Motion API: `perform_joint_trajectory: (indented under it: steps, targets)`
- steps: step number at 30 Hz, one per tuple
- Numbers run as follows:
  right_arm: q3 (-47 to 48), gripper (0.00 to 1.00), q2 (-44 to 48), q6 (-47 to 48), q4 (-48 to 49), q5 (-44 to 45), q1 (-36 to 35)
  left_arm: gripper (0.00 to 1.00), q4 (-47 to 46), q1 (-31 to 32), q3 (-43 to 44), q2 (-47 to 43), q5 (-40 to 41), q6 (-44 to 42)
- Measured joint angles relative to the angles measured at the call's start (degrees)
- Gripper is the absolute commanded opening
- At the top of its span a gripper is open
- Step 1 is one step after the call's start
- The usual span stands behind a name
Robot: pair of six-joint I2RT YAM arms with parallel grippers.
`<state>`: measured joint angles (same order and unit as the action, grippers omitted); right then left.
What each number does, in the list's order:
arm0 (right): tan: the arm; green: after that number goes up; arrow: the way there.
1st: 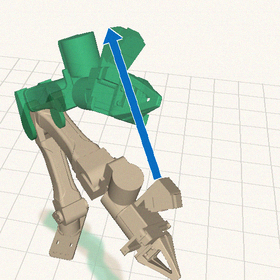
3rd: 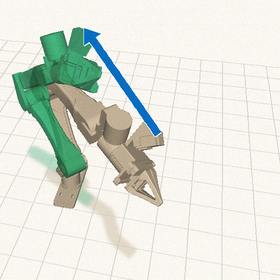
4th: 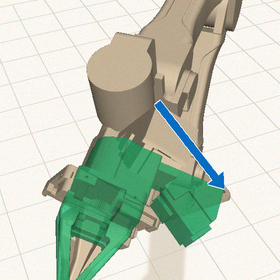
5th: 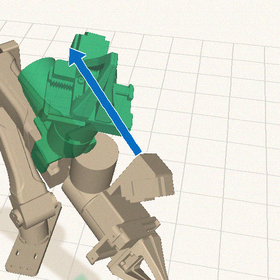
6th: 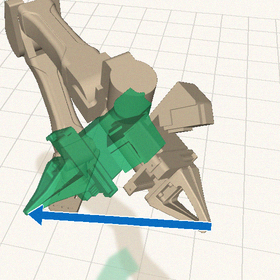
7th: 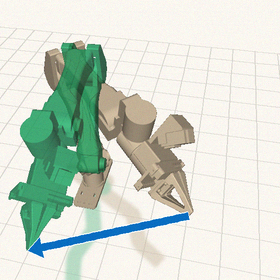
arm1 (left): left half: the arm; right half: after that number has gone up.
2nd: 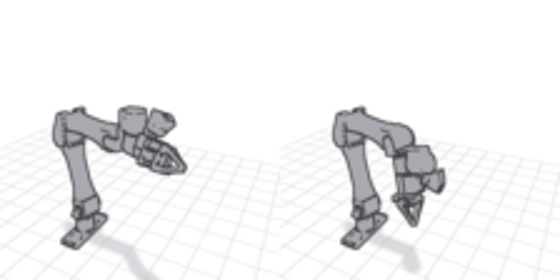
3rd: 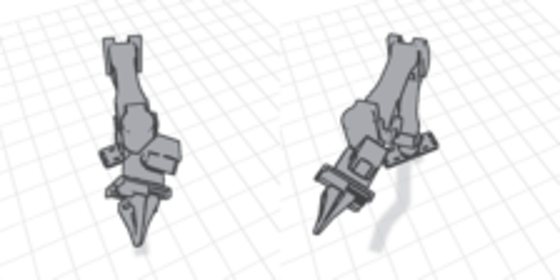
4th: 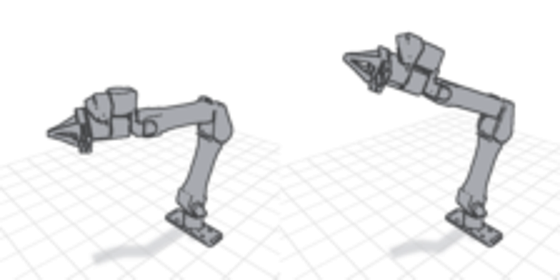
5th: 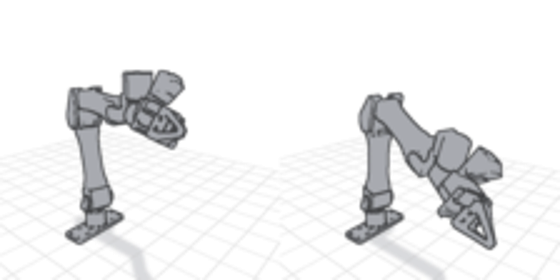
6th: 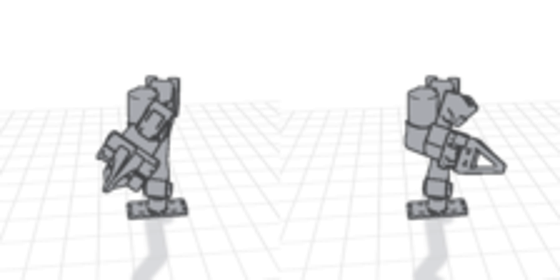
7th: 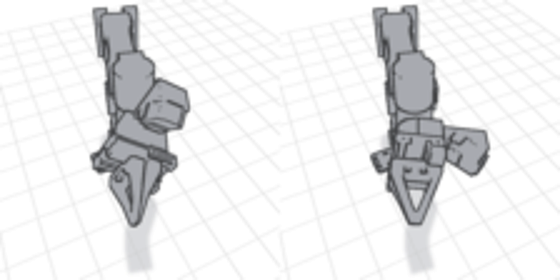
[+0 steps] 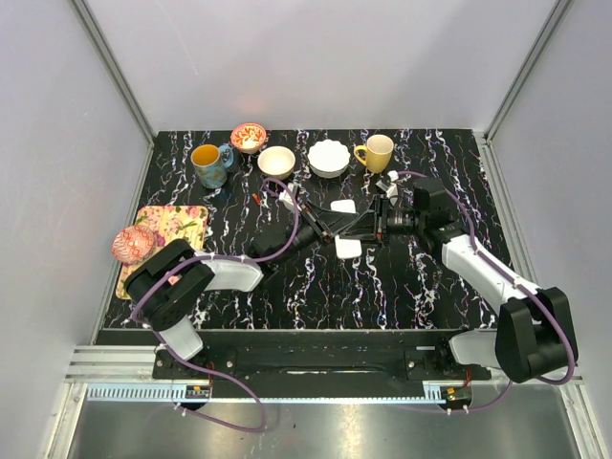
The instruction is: Load the batteries into the remote control
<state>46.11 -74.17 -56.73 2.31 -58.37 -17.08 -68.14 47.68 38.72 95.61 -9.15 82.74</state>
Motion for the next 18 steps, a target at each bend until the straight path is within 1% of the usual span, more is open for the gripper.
perform_joint_trajectory:
  steps: [4,6,8,9,13,15,16,18]
  targets:
    - [0.00,0.00,-0.57,-0.37,0.85,-1.03,0.00,0.00,-0.42,0.00,-0.52,0.02,0.07,1.29]
    - [0.00,0.00,-0.94,-0.50,1.57,-2.03,0.00,0.05,-0.83,-0.02,-0.63,0.24,0.07,2.19]
    - [0.00,0.00,-1.42,-0.59,2.69,-3.04,0.07,0.06,-1.51,-0.13,-0.76,0.63,-0.07,3.39]
    - [0.00,0.00,-1.66,-0.59,3.02,-3.52,0.11,0.00,-2.03,-0.26,-0.87,0.94,-0.17,3.93]
    - [-0.07,0.00,-2.10,0.24,2.51,-3.65,0.11,0.00,-3.08,-1.38,-1.11,2.08,-2.67,6.29]
    - [-0.04,0.00,-2.03,1.60,1.70,-3.65,0.09,0.06,-3.19,-2.08,-1.27,2.12,-4.26,6.49]
    - [-0.04,0.00,-1.92,2.16,1.20,-3.61,0.09,0.12,-3.19,-2.49,-1.36,2.12,-5.62,6.64]
    - [-0.04,0.00,-1.53,3.87,-0.15,-3.52,-0.04,0.16,-3.23,-3.13,-1.51,2.12,-7.50,6.80]
